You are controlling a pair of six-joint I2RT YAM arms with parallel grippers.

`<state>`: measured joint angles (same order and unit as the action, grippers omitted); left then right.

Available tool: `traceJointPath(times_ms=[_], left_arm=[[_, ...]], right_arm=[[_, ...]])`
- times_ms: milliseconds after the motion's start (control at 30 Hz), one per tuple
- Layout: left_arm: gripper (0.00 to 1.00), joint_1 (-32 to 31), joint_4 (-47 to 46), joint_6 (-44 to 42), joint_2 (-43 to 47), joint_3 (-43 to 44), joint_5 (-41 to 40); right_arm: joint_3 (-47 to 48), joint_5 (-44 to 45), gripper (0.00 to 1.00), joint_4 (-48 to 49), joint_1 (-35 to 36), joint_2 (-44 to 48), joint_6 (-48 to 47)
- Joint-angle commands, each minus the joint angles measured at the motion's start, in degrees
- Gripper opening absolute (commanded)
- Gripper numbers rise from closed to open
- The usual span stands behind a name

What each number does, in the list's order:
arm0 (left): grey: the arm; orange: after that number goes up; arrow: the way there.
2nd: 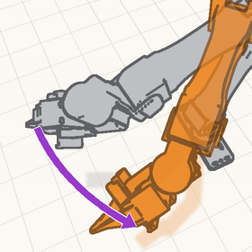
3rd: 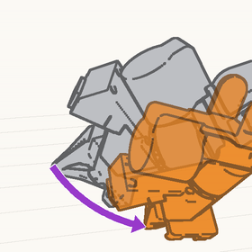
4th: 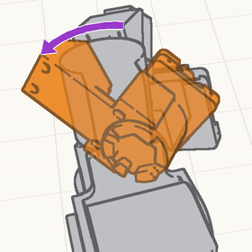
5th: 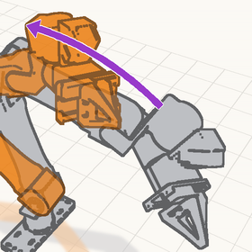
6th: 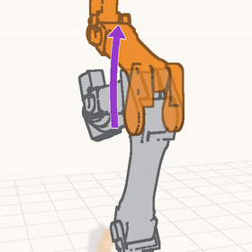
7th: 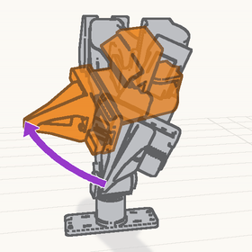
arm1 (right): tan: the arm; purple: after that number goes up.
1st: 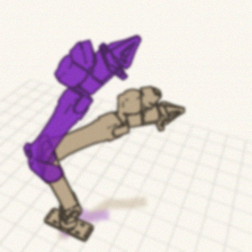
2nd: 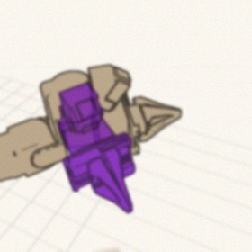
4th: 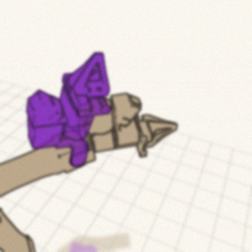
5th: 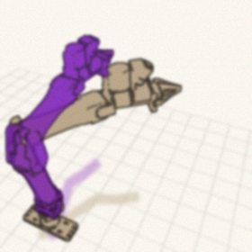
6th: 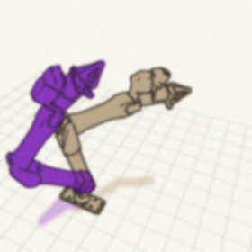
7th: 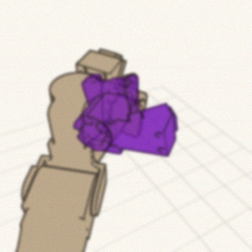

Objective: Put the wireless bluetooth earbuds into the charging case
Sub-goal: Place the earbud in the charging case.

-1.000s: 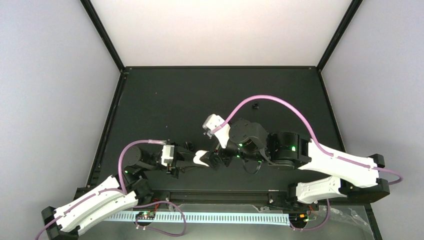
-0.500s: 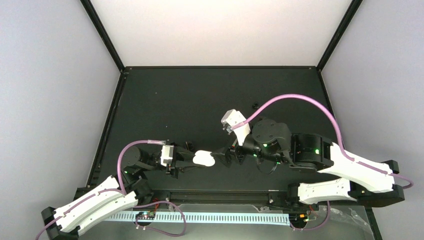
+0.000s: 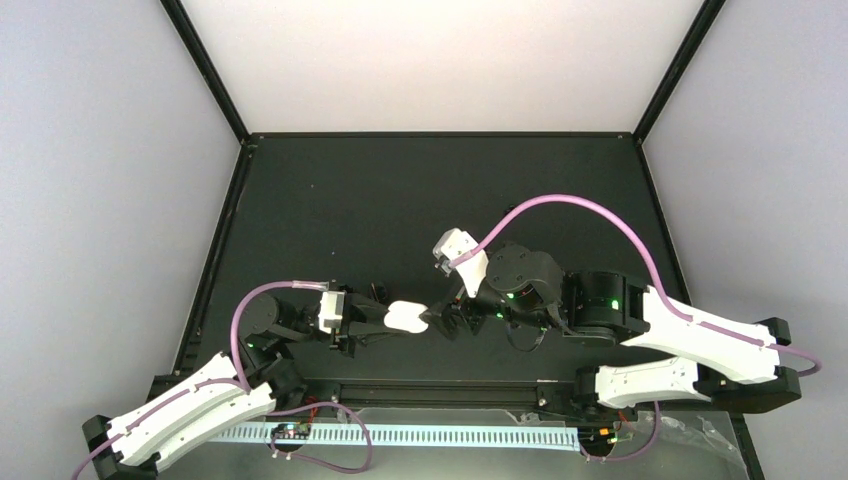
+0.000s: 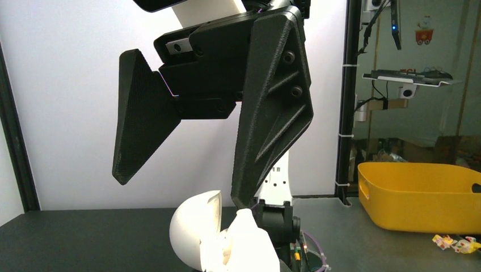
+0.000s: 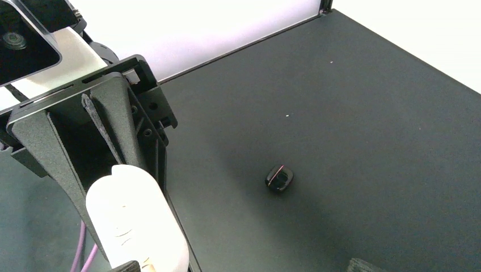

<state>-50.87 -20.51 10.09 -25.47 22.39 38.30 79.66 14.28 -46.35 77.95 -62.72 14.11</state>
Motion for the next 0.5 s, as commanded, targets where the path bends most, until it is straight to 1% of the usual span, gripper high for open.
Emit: traceJointPath(times_ms=[0,300,467], left_arm=[[0.02,-0.5,-2.5,0.7,0.7,2.6,-0.5],[0.02,-0.5,-2.7,0.8,1.1,2.6,-0.8],[0.02,-0.5,-1.9,0.6,1.3,2.2,-1.1]], right_arm=[[-0.5,-1.1,0.96,-0.1,-0.3,-0.9,0.5],[-0.2,-2.2,0.95,-1.1,-0.3,-3.2,0.4],[1.4,-1.5,0.96,-0.9,-0.3,-2.2,0.4]])
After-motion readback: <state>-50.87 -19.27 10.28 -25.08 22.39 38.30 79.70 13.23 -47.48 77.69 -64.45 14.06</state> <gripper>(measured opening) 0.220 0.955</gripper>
